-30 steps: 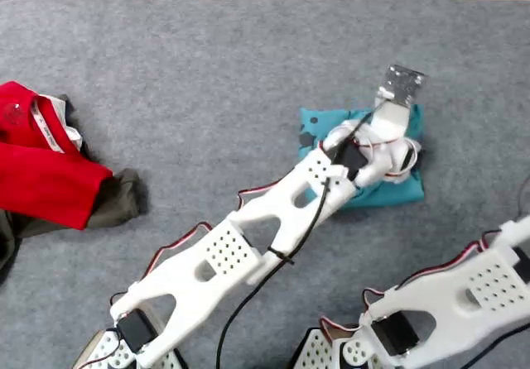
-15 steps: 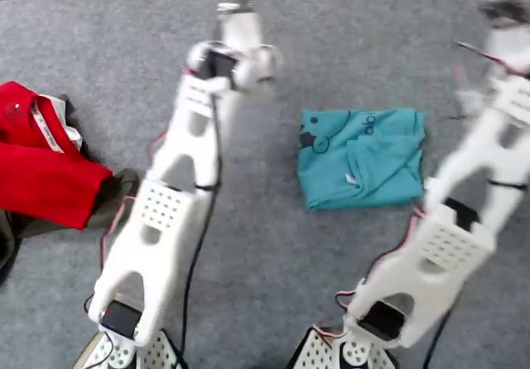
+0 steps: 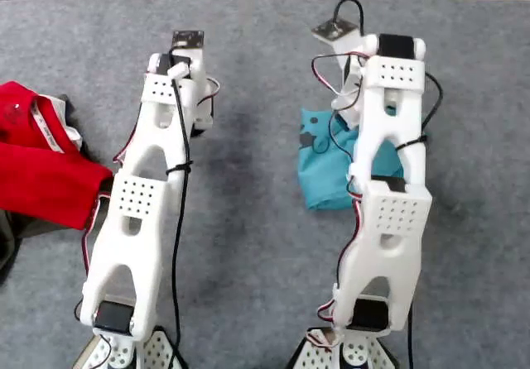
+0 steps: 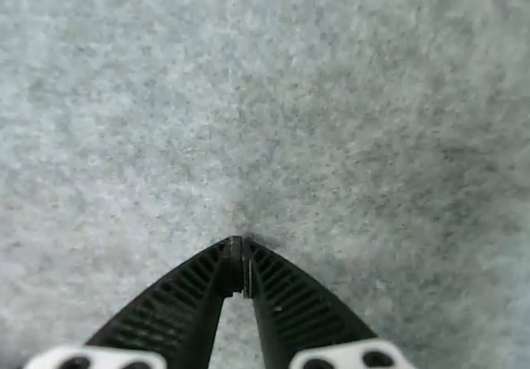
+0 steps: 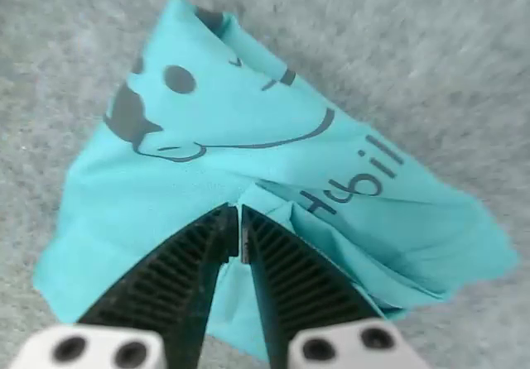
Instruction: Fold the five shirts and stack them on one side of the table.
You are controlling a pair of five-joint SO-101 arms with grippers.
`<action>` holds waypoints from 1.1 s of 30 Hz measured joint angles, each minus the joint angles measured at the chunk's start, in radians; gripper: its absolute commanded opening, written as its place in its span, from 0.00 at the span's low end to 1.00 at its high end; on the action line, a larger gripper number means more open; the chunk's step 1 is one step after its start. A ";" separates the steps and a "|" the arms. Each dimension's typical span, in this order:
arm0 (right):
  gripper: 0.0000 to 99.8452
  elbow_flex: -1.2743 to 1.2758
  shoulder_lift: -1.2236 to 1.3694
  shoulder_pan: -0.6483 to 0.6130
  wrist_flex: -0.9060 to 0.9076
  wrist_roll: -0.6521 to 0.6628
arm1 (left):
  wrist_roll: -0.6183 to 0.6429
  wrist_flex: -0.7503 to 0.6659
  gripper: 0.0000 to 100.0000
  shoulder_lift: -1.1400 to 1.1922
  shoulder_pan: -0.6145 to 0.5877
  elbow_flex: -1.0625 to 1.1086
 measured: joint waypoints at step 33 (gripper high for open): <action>0.01 0.298 -0.061 0.417 0.029 -0.011 | 0.000 0.018 0.03 0.184 0.005 -0.293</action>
